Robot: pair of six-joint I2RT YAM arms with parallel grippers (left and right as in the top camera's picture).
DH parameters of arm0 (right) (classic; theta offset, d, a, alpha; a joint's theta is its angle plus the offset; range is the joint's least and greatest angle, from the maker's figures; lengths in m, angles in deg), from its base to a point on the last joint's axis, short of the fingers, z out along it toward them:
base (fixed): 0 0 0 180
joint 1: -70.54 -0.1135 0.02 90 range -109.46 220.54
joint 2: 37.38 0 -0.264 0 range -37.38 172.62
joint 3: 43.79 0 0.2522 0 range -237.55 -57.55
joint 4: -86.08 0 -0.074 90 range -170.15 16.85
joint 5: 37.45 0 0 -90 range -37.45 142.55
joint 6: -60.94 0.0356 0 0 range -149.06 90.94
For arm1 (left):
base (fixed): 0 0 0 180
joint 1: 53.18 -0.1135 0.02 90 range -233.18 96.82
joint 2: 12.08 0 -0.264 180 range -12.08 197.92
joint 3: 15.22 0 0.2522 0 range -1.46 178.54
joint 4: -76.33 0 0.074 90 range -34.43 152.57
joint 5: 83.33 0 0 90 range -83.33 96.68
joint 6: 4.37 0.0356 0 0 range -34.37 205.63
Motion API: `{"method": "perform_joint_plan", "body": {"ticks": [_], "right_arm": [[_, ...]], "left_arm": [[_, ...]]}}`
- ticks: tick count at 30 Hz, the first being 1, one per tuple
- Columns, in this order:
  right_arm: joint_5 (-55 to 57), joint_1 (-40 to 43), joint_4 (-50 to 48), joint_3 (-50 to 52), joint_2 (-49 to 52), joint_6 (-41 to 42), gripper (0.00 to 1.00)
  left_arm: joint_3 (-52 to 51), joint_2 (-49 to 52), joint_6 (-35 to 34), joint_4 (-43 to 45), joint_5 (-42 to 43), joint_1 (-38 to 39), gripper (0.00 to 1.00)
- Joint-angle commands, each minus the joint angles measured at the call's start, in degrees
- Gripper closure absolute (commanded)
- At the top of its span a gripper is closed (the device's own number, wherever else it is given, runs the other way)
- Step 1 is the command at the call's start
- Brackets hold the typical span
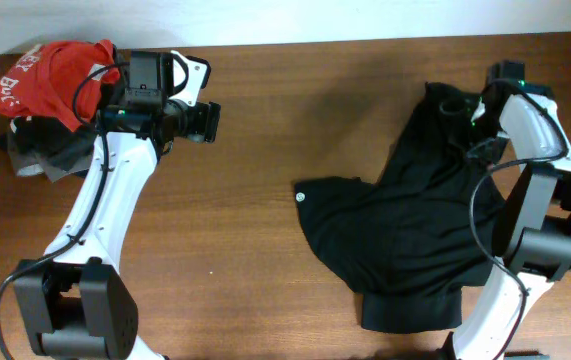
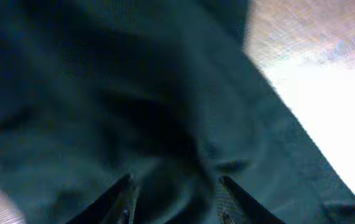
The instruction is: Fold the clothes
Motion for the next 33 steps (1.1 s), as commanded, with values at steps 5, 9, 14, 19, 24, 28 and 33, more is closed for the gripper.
{"method": "perform_joint_plan", "body": {"ticks": [5, 9, 14, 19, 24, 28, 33], "right_arm": [[-1.9, -5.1, -1.4, -2.6, -2.6, -1.5, 0.53], [1.7, -7.0, -2.0, -2.6, 0.3, 0.5, 0.54], [8.7, -8.0, -2.5, -2.6, 3.9, 3.8, 0.54], [11.4, -8.0, -3.5, -2.5, 5.5, 5.7, 0.51], [11.2, -8.0, -5.1, -2.5, 6.7, 6.1, 0.50], [9.1, -8.0, -5.0, -2.5, 7.6, 6.1, 0.84], [3.5, -8.1, -4.4, -4.7, 5.1, 6.1, 0.96]], "left_arm": [[1.1, 0.5, 0.9, 0.0, 0.0, 0.0, 0.23], [1.1, 1.1, 0.9, 0.0, 0.0, 0.0, 0.23], [1.1, 1.9, 0.9, 0.0, 0.0, 0.0, 0.23], [1.1, 2.1, 0.9, 0.0, 0.0, 0.0, 0.23], [1.1, 2.1, 0.9, 0.0, 0.0, 0.0, 0.23], [1.1, 2.1, 0.9, 0.0, 0.0, 0.0, 0.23], [1.2, 2.1, 0.9, 0.8, -0.4, 0.0, 0.23]]}}
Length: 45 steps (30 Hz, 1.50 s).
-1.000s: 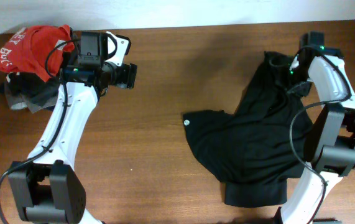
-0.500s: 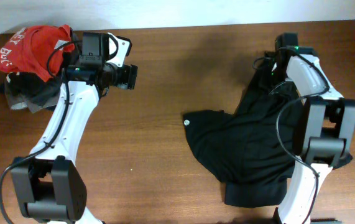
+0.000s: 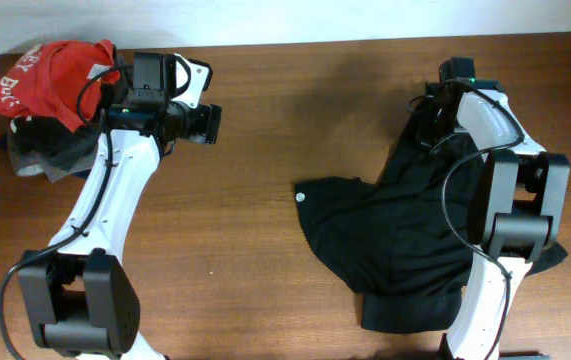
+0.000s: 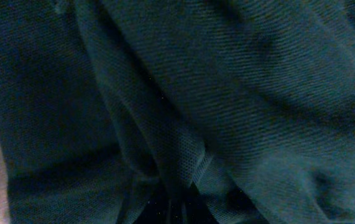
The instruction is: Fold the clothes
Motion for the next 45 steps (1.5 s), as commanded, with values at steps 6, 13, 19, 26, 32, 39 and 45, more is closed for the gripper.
{"method": "perform_joint_plan", "body": {"ticks": [6, 13, 19, 26, 32, 39, 45], "right_arm": [[-13.8, -3.3, 4.0, -9.4, -3.9, -2.8, 0.96], [-16.6, -13.3, 4.1, -11.2, -3.7, -3.0, 0.96], [-16.6, -24.2, 2.9, -11.2, -3.7, -2.9, 0.96], [-16.4, -35.0, 4.2, -11.2, -3.7, -3.0, 0.96], [-17.2, -41.2, 4.1, -11.2, -3.7, -3.1, 0.96], [-19.4, -50.5, 4.7, -11.2, -3.7, -6.5, 0.96], [-18.2, -54.5, 10.1, -11.2, -4.8, -7.3, 0.75]], "left_arm": [[4.1, 0.4, 0.9, -0.2, -0.7, -0.2, 0.23], [10.9, 0.4, 0.9, -4.2, -6.5, -0.2, 0.23], [13.2, 0.4, 0.9, -6.0, -13.0, -0.8, 0.23], [13.3, 0.4, 0.9, -6.2, -13.3, -4.8, 0.23], [13.4, 0.4, 0.9, -6.0, -13.2, -8.8, 0.23], [13.4, 0.4, 0.9, -5.1, -10.9, -11.6, 0.23], [13.5, 0.4, 1.0, -4.7, -7.8, -11.6, 0.22]]}}
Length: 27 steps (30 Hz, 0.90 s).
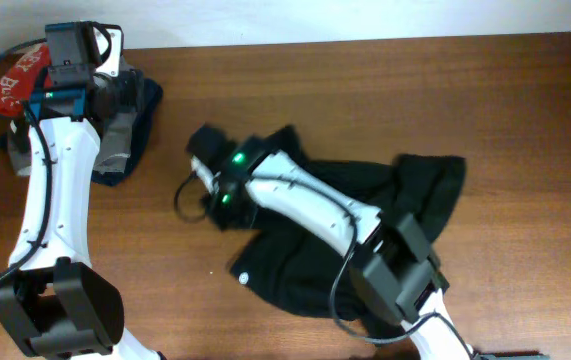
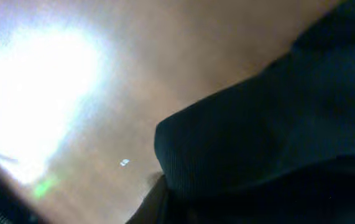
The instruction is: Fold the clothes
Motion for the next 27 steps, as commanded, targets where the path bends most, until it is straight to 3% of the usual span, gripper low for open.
{"method": "perform_joint_plan", "body": {"ticks": [1, 4, 7, 9, 15, 19, 27], "right_arm": [[-0.4, 0.3, 2.6, -0.8, -3.2, -1.1, 0.70], [-0.5, 3.5, 3.4, -0.8, -5.6, -0.9, 0.54], [-0.7, 8.2, 3.4, -0.8, -8.2, -0.7, 0.30], [-0.7, 11.3, 3.4, -0.8, -9.5, -0.7, 0.23], [-0.9, 24.7, 3.7, -0.8, -10.6, -0.4, 0.23], [-0.9, 32.3, 4.4, -0.7, -10.6, -0.5, 0.23], [-0.8, 41.6, 6.4, -0.7, -10.6, -1.1, 0.23]], "left_arm": [[1.5, 0.3, 1.2, 0.1, 4.2, 0.0, 0.22], [1.5, 0.3, 3.1, 0.1, 7.3, 0.0, 0.22], [1.5, 0.3, 3.3, -0.1, 10.2, 0.1, 0.22], [1.5, 0.3, 3.4, -0.7, 12.3, 0.1, 0.22], [1.5, 0.9, 16.2, -8.3, 25.6, 3.0, 0.22], [1.5, 2.6, 24.0, -13.6, 25.9, 7.4, 0.21], [1.5, 9.8, 28.5, -14.9, 24.5, 15.1, 0.19]]}}
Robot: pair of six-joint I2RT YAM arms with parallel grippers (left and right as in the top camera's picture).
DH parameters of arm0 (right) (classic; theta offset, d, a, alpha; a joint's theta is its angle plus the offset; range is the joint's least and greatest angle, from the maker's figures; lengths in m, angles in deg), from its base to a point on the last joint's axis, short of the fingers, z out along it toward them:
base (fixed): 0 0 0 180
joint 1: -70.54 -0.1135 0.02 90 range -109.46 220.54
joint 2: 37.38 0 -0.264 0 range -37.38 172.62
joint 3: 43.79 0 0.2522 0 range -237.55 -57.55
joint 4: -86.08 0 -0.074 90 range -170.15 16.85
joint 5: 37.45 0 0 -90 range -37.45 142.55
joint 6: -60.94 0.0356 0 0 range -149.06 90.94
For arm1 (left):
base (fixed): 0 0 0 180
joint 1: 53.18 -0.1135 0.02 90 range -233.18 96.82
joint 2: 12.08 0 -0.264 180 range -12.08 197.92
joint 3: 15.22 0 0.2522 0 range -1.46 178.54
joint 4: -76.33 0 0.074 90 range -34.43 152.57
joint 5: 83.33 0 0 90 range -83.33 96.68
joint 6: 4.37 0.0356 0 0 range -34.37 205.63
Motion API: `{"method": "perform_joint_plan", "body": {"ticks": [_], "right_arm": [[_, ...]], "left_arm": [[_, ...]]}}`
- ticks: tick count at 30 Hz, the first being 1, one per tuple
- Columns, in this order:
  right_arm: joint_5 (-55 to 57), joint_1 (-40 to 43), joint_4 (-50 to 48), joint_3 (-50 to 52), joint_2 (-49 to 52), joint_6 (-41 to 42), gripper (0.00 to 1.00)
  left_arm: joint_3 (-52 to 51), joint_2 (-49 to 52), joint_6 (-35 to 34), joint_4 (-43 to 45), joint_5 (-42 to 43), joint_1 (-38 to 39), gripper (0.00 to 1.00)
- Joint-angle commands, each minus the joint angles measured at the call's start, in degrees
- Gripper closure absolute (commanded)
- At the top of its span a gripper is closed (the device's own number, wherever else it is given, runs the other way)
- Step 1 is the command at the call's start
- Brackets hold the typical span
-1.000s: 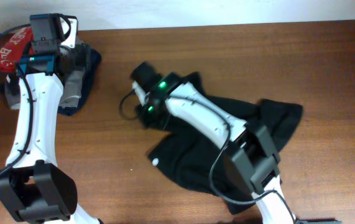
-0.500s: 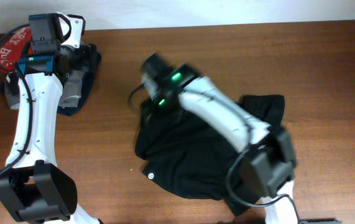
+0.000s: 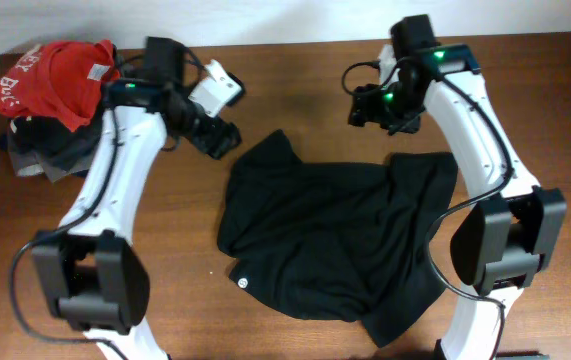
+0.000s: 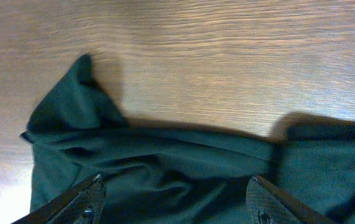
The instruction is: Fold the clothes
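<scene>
A black shirt [image 3: 335, 240] lies spread and rumpled across the middle of the table, with a small white tag [image 3: 242, 281] near its front left edge. My right gripper [image 3: 363, 107] hangs over the bare wood just behind the shirt's back edge. In the right wrist view the right gripper [image 4: 177, 190] is open, fingers [image 4: 89, 194] wide apart, with the shirt's dark folds [image 4: 165, 155] below and nothing held. My left gripper [image 3: 221, 138] sits at the shirt's back left corner; whether it grips the cloth does not show.
A red shirt [image 3: 50, 72] with white lettering tops a heap of grey and dark clothes [image 3: 35, 150] at the back left corner. The table's back edge meets a white wall [image 3: 285, 18]. Both arm bases stand at the front edge.
My right gripper was stretched far left, shut on the bunched shirt; now it is open at the back right. The shirt lies spread wider. My left gripper has moved from the pile to the shirt's corner.
At first the black shirt lay at the right with my right gripper at its far end. Then that gripper was shut on its fabric. Later the shirt was at the table's middle, the right gripper far left. Now it is let go and spread.
</scene>
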Motion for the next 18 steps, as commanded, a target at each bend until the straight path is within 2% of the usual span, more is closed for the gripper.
{"method": "perform_joint_plan", "body": {"ticks": [1, 5, 11, 18], "right_arm": [[0.2, 1.9, 0.5, -0.4, -1.0, -0.7, 0.23], [0.1, 2.6, 0.6, -0.3, -0.9, -1.7, 0.23], [0.2, 2.6, 0.7, -0.3, -0.9, -1.9, 0.23], [1.4, 2.6, 0.7, -0.3, -0.9, -1.9, 0.23]], "left_arm": [[1.0, 4.6, 6.3, -0.9, -1.0, 3.0, 0.19], [1.0, 7.6, 11.7, -3.3, -3.9, 5.2, 0.20], [1.0, 12.1, 18.5, -3.6, -4.0, 6.6, 0.26], [1.0, 14.8, 18.8, -3.6, -4.5, 6.6, 0.30]]}}
